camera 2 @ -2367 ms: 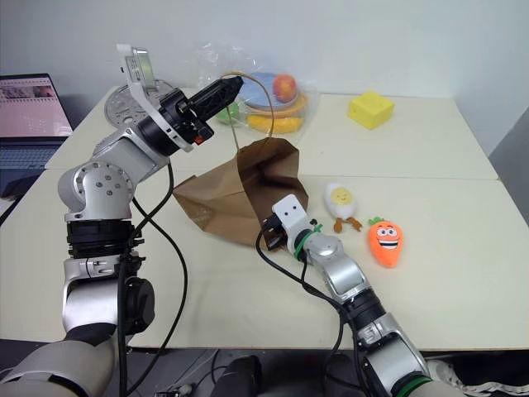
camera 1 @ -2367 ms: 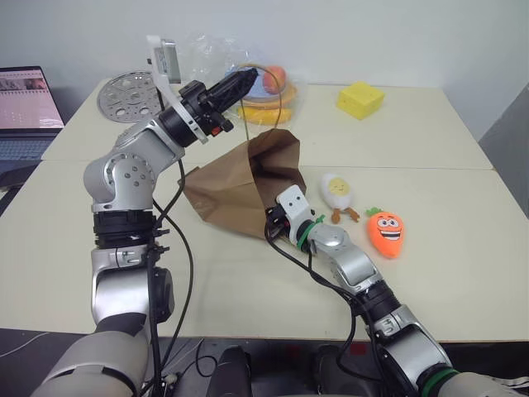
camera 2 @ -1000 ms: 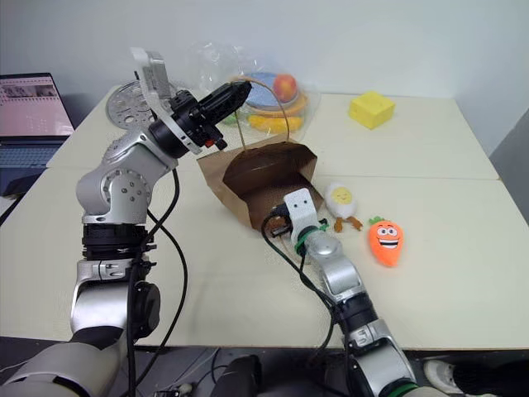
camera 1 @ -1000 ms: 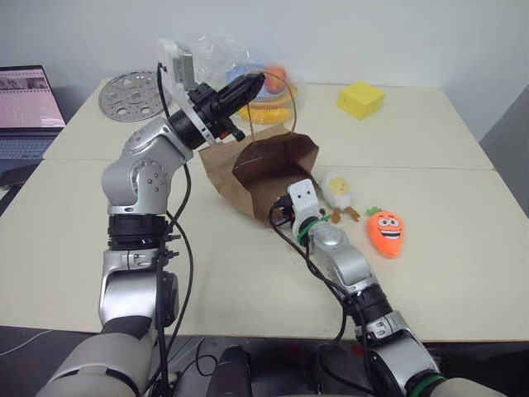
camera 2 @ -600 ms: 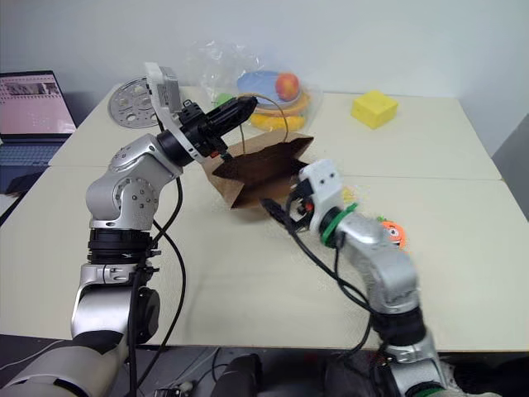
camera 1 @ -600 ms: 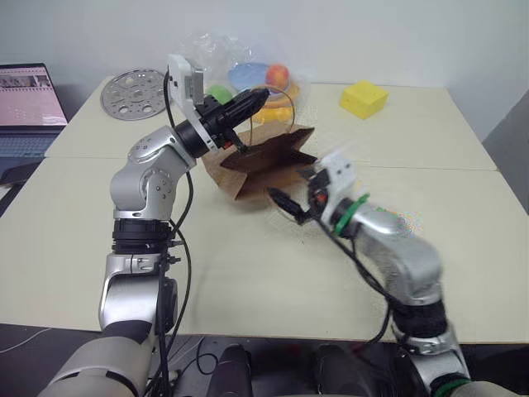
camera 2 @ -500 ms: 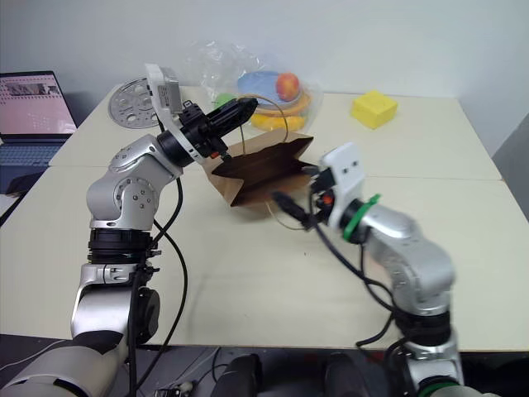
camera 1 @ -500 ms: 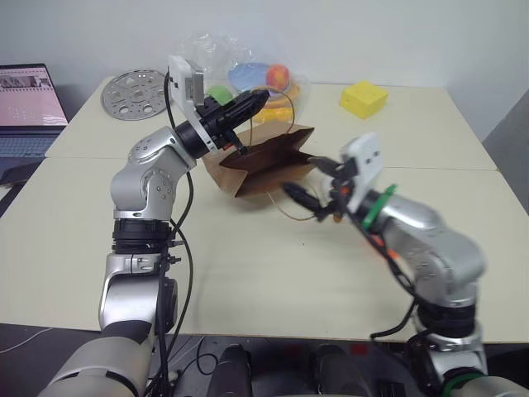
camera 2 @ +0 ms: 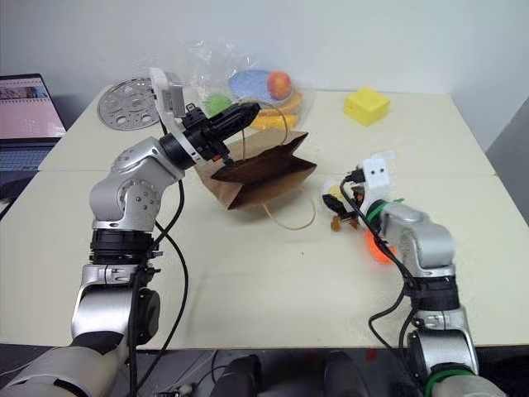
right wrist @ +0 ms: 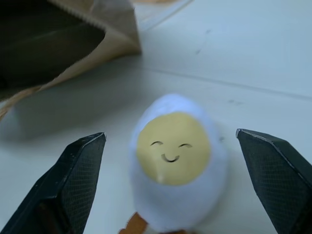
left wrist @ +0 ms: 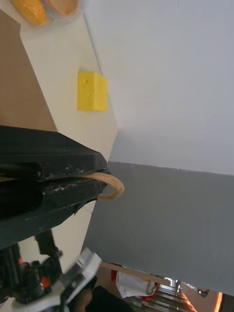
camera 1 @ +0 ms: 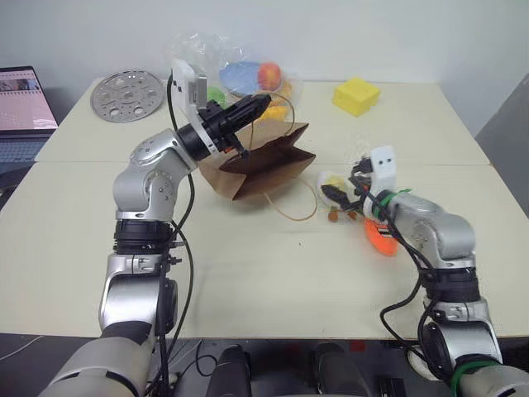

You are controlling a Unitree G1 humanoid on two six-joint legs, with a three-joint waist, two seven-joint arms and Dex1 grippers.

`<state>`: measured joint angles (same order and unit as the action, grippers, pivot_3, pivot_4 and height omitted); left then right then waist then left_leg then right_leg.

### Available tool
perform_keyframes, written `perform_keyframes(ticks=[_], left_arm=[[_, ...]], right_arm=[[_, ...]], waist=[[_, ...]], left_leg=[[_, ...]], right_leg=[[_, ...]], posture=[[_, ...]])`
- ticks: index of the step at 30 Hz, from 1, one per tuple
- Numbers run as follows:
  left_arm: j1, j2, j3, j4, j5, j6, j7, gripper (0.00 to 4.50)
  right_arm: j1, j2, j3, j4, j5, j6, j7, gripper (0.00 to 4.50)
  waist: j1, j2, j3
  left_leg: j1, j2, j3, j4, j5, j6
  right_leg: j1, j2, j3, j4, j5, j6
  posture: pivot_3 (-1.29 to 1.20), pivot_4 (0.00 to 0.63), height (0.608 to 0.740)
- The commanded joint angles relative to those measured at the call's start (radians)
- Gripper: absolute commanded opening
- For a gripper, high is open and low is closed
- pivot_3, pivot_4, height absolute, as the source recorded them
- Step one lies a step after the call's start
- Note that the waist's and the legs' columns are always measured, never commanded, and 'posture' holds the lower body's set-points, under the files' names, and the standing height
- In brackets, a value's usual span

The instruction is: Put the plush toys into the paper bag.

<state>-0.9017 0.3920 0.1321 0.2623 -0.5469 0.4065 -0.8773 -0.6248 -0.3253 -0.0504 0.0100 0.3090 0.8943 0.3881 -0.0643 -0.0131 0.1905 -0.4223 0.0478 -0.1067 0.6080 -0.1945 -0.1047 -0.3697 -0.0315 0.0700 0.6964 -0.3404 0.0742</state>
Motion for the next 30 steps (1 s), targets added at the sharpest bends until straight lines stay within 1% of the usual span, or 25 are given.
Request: perform_keyframes(ticks=[1, 6, 8, 10, 13, 18, 20, 21, 22, 24, 26, 28, 30], left_arm=[[0.006, 0.019, 0.019, -0.065, -0.007, -0.005, 0.007, 0.0], [0.025, 0.029, 0.02, -0.09, -0.008, 0.001, 0.017, 0.0], [0.026, 0.028, 0.021, -0.103, -0.014, 0.009, 0.026, 0.0], [0.029, 0.028, 0.022, -0.112, -0.016, 0.016, 0.03, 0.0], [0.031, 0.029, 0.021, -0.115, -0.014, 0.018, 0.03, 0.0], [0.027, 0.03, 0.02, -0.115, -0.014, 0.02, 0.032, 0.0], [0.02, 0.029, 0.019, -0.108, -0.013, 0.019, 0.031, 0.0], [0.017, 0.029, 0.017, -0.106, -0.014, 0.02, 0.028, 0.0], [0.015, 0.03, 0.016, -0.103, -0.014, 0.021, 0.024, 0.0], [0.013, 0.032, 0.014, -0.097, -0.014, 0.022, 0.017, 0.0], [0.011, 0.033, 0.013, -0.094, -0.014, 0.022, 0.012, 0.0], [0.005, 0.031, 0.013, -0.088, -0.013, 0.023, 0.01, 0.0], [-0.002, 0.028, 0.012, -0.086, -0.015, 0.025, 0.007, 0.0]], right_arm=[[-0.006, -0.012, 0.024, 0.065, -0.049, -0.054, -0.015, 4.48], [0.025, -0.035, 0.09, 0.059, -0.092, -0.143, 0.03, 4.48], [0.034, -0.051, 0.119, 0.05, -0.117, -0.186, 0.048, 4.11], [0.036, -0.055, 0.122, 0.048, -0.126, -0.207, 0.049, 3.57], [0.041, -0.061, 0.122, 0.046, -0.137, -0.223, 0.056, 2.45], [0.044, -0.068, 0.085, 0.021, -0.128, -0.213, 0.047, 0.85], [0.039, -0.085, 0.051, -0.029, -0.103, -0.195, 0.056, 0.38], [0.031, -0.096, 0.022, -0.074, -0.071, -0.176, 0.072, 0.27], [0.024, -0.102, 0.003, -0.104, -0.05, -0.162, 0.082, 0.25], [-0.009, -0.118, -0.048, -0.205, 0.05, -0.068, 0.121, 0.25], [-0.039, -0.116, -0.087, -0.264, 0.127, 0.021, 0.125, 0.25], [-0.079, -0.117, -0.097, -0.32, 0.209, 0.14, 0.137, 0.25], [-0.118, -0.104, -0.087, -0.348, 0.256, 0.23, 0.124, 0.25]], waist=[[0.002, 0.0, 0.0], [0.007, 0.0, 0.0], [0.007, 0.0, 0.0], [0.007, 0.0, 0.0], [0.007, 0.0, 0.0], [0.007, 0.0, 0.0], [0.007, 0.0, 0.0], [0.007, 0.0, 0.0], [0.007, 0.0, 0.0], [0.008, 0.0, 0.0], [0.007, 0.0, 0.0], [0.004, 0.0, 0.0], [0.004, 0.0, 0.0]], left_leg=[[-0.001, 0.0, 0.0, 0.0, 0.0, 0.0], [-0.003, 0.0, 0.0, 0.0, 0.0, 0.0], [-0.003, 0.0, 0.0, 0.0, 0.0, 0.0], [-0.003, 0.0, 0.0, 0.001, 0.0, 0.0], [-0.003, 0.0, 0.0, 0.001, 0.0, 0.0], [-0.003, 0.0, 0.0, 0.001, 0.0, 0.0], [-0.003, 0.0, 0.0, 0.001, 0.0, 0.0], [-0.003, 0.0, 0.0, 0.001, 0.0, 0.0], [-0.003, 0.0, 0.0, 0.001, 0.0, 0.0], [-0.003, 0.0, 0.0, 0.001, 0.0, 0.0], [-0.003, 0.0, 0.0, 0.001, 0.0, 0.0], [-0.003, 0.0, 0.0, 0.001, 0.0, 0.0], [-0.003, 0.0, -0.001, 0.001, 0.0, 0.0]], right_leg=[[0.0, 0.0, 0.0, 0.0, 0.0, 0.0], [-0.002, 0.0, 0.0, 0.0, 0.0, 0.0], [-0.002, 0.0, 0.0, 0.0, 0.0, 0.0], [-0.002, 0.0, -0.001, 0.0, 0.0, 0.0], [-0.002, 0.0, -0.001, 0.0, 0.0, 0.0], [-0.002, 0.0, -0.001, 0.0, 0.0, 0.0], [-0.002, 0.0, -0.001, 0.0, 0.0, 0.0], [-0.002, 0.0, -0.001, 0.0, 0.0, 0.0], [-0.002, 0.0, -0.001, 0.0, 0.0, 0.0], [-0.002, 0.0, -0.001, 0.0, 0.0, 0.0], [-0.002, 0.0, -0.001, 0.0, 0.0, 0.0], [-0.002, 0.0, -0.001, 0.0, 0.0, 0.0], [-0.002, 0.0, -0.001, 0.001, 0.0, 0.0]], posture=[[0.0, 0.15, 0.74], [0.0, 0.15, 0.74], [0.0, 0.15, 0.74], [0.0, 0.15, 0.74], [0.0, 0.15, 0.74], [0.0, 0.15, 0.74], [0.0, 0.15, 0.74], [0.0, 0.15, 0.74], [0.0, 0.15, 0.74], [0.0, 0.15, 0.74], [0.0, 0.15, 0.74], [0.0, 0.15, 0.74], [0.0, 0.15, 0.74]])
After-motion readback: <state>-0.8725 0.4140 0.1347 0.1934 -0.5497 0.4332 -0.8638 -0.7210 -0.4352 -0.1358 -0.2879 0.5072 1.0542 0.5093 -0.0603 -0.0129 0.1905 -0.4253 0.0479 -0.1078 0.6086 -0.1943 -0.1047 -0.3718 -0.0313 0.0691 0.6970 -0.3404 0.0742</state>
